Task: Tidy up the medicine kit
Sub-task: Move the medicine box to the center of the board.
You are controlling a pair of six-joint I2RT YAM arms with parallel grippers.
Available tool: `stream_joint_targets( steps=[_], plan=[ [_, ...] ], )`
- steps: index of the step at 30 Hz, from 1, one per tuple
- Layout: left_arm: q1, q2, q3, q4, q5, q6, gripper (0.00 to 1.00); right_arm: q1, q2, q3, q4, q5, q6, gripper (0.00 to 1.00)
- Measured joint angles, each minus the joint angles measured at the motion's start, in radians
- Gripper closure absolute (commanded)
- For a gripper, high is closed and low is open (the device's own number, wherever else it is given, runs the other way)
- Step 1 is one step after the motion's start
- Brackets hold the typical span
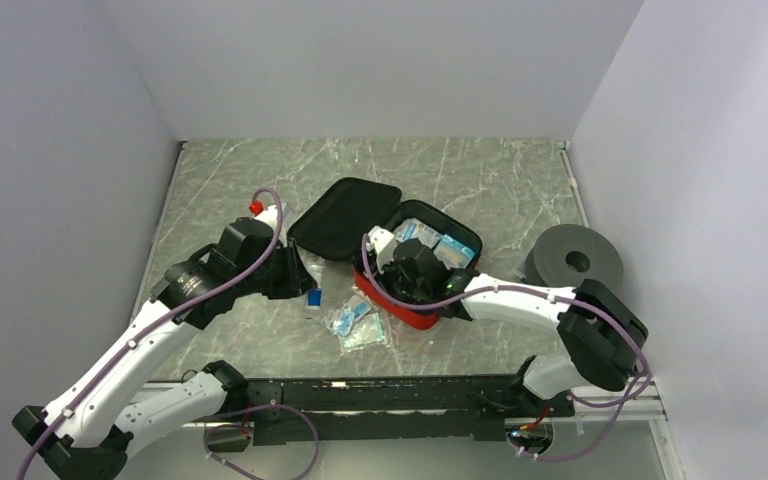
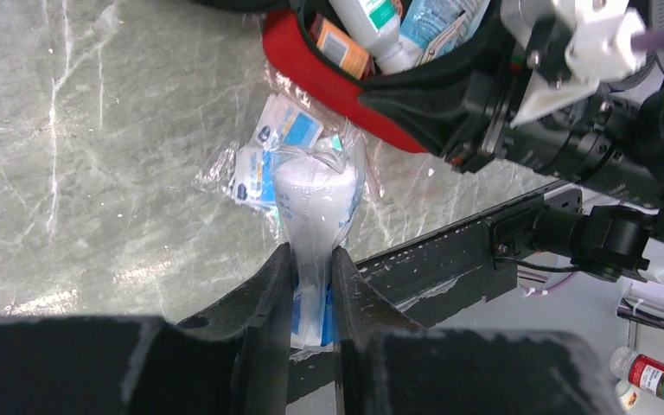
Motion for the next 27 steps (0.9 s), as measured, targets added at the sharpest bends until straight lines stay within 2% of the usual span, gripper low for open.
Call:
stream_joint_targets(
  steps=[10,14,20,23,27],
  plan=[
    [0.000,-0.023,0.000,-0.014,-0.006,0.011,0.96,0.161,-0.087,-0.115,0.084,0.043,0.062,0.98],
    [0.000,-0.009,0.000,-0.014,-0.005,0.014,0.96,0.214,-0.134,-0.128,0.037,0.081,0.088,0.80],
    [0.000,0.047,0.016,0.006,0.023,0.019,0.96,0.237,-0.280,-0.111,-0.147,0.232,0.138,0.53],
    [0.000,0.090,0.039,0.020,0.050,0.023,0.96,0.234,-0.382,-0.086,-0.214,0.317,0.159,0.46],
    [0.000,0.151,0.068,0.069,0.095,0.023,0.94,0.231,-0.514,-0.048,-0.291,0.412,0.194,0.43]
  ],
)
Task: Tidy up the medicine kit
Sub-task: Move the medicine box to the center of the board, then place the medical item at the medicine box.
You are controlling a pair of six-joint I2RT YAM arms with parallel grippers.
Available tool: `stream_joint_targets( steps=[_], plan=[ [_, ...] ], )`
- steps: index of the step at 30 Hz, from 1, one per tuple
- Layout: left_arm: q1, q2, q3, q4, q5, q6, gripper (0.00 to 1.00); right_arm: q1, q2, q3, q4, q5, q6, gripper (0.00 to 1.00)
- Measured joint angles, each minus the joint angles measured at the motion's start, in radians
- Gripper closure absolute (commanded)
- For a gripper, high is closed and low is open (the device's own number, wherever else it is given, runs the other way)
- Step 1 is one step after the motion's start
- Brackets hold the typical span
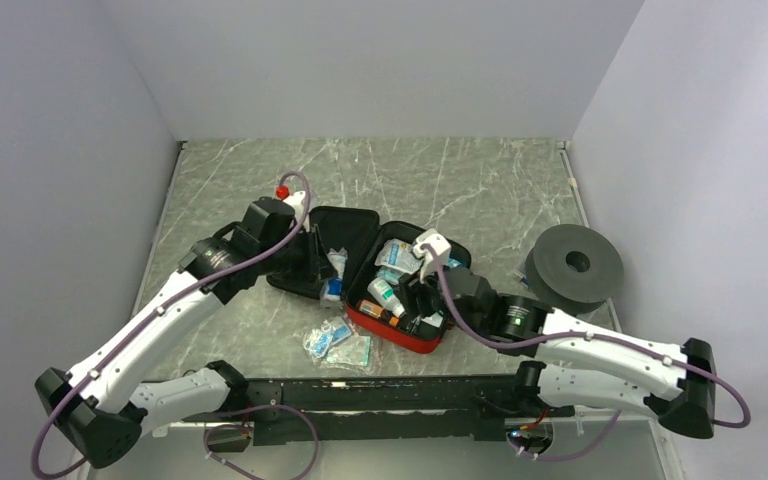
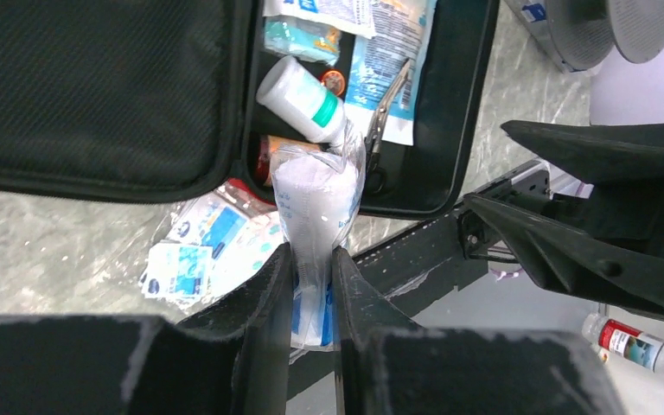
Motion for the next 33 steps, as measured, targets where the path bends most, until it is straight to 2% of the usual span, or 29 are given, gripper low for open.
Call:
stream_joint_targets(
  steps=[3,8,22,27,33],
  plan=[
    [-0.004,0.046,0.008,0.044,0.040,0.004,0.91,0.000,-0.057,0.015,-0.062,0.053,0.037,0.42],
    [-0.037,0.180,0.047,0.119,0.095,0.006,0.92,0.000,-0.136,0.012,-0.153,0.104,0.096,0.42],
    [-0.170,0.607,0.270,0.256,0.145,-0.018,0.93,0.000,-0.451,-0.004,-0.302,0.168,0.298,0.41],
    [-0.210,0.750,0.358,0.288,0.143,-0.036,0.89,-0.001,-0.495,-0.004,-0.347,0.185,0.340,0.41],
    [-0.229,0.842,0.397,0.313,0.132,-0.044,0.86,0.000,-0.513,-0.005,-0.369,0.184,0.373,0.41]
  ],
)
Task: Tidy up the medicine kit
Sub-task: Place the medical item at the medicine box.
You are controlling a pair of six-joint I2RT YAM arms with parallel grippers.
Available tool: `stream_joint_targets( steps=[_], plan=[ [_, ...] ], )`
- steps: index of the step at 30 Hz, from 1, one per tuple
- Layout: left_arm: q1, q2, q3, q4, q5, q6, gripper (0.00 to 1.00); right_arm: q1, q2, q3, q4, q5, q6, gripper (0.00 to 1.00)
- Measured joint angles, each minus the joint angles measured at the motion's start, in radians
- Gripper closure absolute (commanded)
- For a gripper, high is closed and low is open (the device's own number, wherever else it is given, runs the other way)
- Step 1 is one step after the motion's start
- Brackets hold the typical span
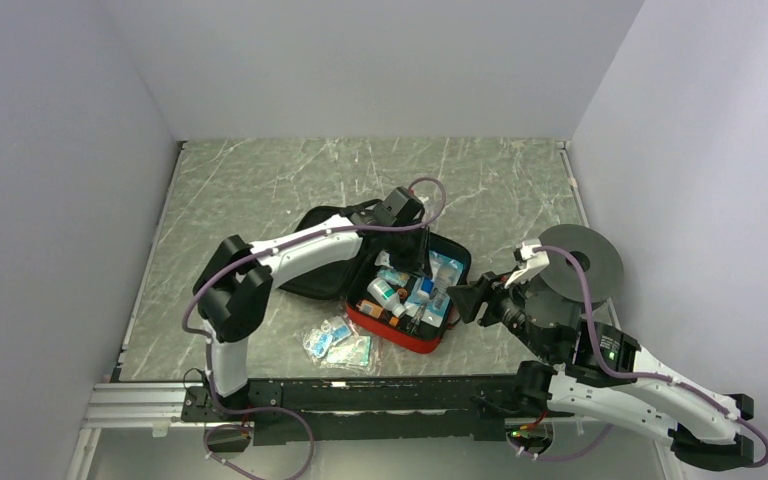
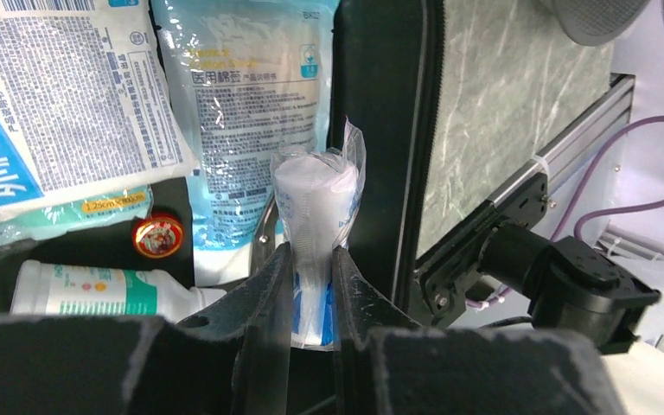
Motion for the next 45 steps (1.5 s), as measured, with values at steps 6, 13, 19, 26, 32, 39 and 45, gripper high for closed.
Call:
stream_joint_targets(
  steps=[6,13,19,26,32,39,45],
  plan=[
    [0.000,0.068,0.014,0.015,-0.023,0.000,0.77,0.000,-0.008,-0.007,-0.005,0.000,0.011,0.41],
    [0.000,0.109,0.061,0.004,-0.078,0.010,0.61,0.000,-0.005,-0.011,-0.006,-0.003,0.014,0.40],
    [0.000,0.143,0.111,-0.011,-0.100,0.016,0.48,0.000,-0.005,-0.011,-0.009,-0.002,0.014,0.40],
    [0.000,0.160,0.126,-0.038,-0.109,0.035,0.29,0.000,-0.005,-0.011,-0.023,-0.003,0.014,0.40],
    [0.000,0.132,0.102,-0.029,-0.133,0.069,0.16,0.000,-0.006,-0.011,-0.025,-0.009,0.012,0.38],
    [0.000,-0.028,0.056,-0.037,-0.193,0.109,0.10,0.000,-0.035,-0.026,0.032,-0.116,-0.052,0.30],
    [0.000,-0.211,0.026,-0.038,-0.257,0.129,0.01,0.000,-0.019,-0.027,0.057,-0.188,-0.098,0.22]
  ],
)
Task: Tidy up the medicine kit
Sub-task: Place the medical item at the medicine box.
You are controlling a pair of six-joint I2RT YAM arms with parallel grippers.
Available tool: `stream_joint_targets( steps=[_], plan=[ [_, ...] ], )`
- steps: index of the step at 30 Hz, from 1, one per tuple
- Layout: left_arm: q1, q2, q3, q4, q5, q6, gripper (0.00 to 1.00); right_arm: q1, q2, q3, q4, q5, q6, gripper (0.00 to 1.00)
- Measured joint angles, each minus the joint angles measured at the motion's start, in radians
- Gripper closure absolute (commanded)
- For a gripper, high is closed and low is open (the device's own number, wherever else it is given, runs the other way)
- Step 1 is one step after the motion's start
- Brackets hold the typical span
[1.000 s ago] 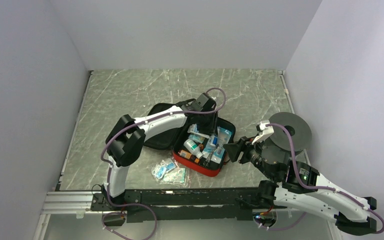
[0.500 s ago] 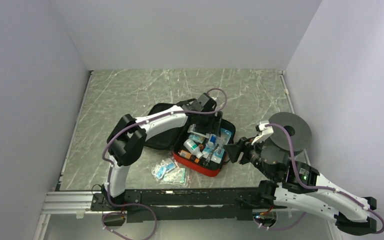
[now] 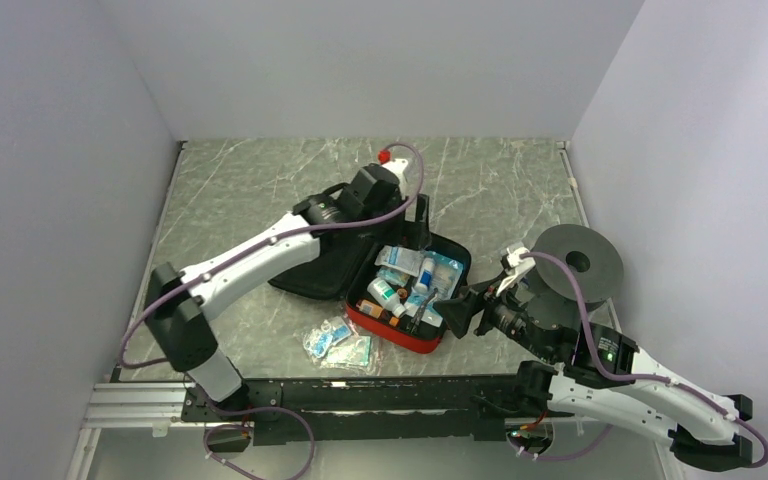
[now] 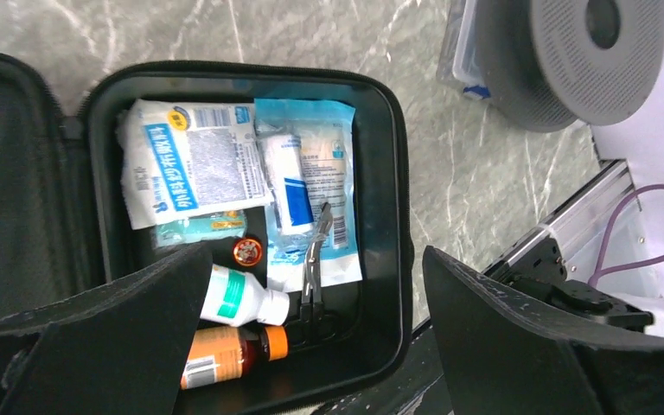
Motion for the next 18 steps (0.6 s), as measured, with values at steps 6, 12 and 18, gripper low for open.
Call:
stream_joint_targets(
  steps=[6,12,18],
  plan=[
    [0.015,-0.175,-0.048,-0.050,-0.095,0.011,0.00,0.000,0.012,-0.001,-0.014,0.082,0.066,0.20],
    [0.055,-0.346,-0.145,-0.117,-0.152,0.003,0.01,0.000,0.195,0.000,-0.111,0.214,0.230,0.20],
    [0.073,-0.487,-0.270,-0.181,-0.175,-0.022,0.01,-0.009,0.338,-0.001,-0.171,0.289,0.364,0.23]
  ],
)
